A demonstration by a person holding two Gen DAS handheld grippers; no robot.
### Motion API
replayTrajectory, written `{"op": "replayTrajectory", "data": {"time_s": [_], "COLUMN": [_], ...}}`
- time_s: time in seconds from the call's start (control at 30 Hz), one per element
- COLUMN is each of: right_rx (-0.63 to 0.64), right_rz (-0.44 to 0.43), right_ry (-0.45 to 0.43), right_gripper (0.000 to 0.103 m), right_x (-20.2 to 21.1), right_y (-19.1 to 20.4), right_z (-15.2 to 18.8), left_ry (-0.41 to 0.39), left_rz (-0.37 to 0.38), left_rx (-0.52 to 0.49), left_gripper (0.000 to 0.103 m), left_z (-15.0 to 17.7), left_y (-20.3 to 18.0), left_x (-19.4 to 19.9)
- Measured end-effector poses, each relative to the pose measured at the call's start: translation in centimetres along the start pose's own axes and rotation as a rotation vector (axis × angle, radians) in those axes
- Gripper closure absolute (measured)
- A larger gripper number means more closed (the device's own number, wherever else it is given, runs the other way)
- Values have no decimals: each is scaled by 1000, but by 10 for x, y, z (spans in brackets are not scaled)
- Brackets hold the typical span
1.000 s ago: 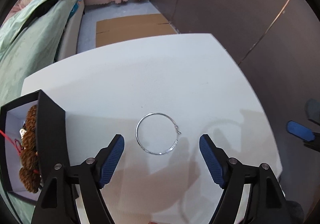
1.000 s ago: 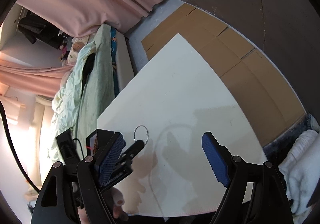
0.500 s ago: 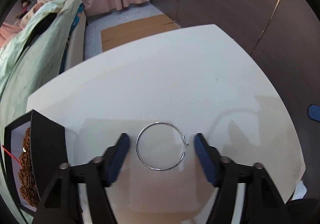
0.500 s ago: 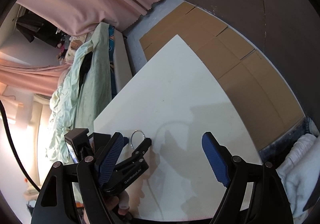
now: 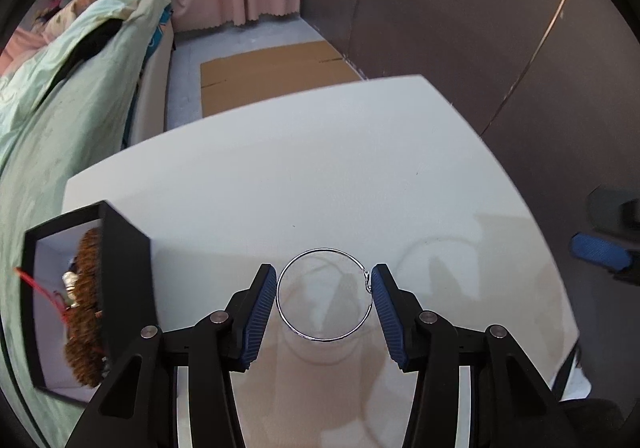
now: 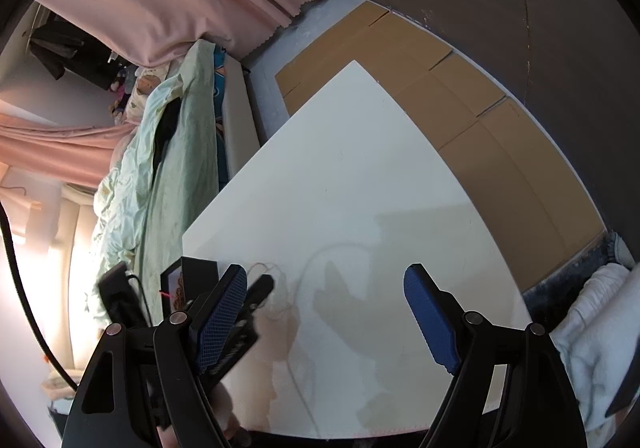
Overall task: Organize jewelry
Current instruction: 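Carry the silver hoop ring over the black box and open the left tool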
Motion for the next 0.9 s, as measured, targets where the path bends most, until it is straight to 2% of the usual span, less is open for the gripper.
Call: {"op": "replayTrajectory", "data": {"time_s": [0.23, 0.47, 0.9], "right_rx": [25, 75, 215], "right_rz": [-7, -54, -98], "right_ry": [0, -37, -57], "right_gripper": [22, 22, 22], "right_x": [4, 11, 3], "right_y": [9, 34, 89], "right_z": [13, 24, 51], "left_ry": [-73, -150, -219], "left_rz": [6, -2, -45], "left_rx": [43, 104, 188], "left_gripper": [52, 52, 52], "left_z": [-10, -20, -19], "left_y": [14, 44, 109], "left_x": [41, 81, 122]}}
Point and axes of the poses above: each gripper's, at about its wrist camera, not at the fingertips, and x roughly against the way its jaws point, y to its left, z to its underside, the point moved 4 cm from there along -x, roughly the way its jaws point, and after that the axes turned 15 degrees about -y, right-handed, at the moved point
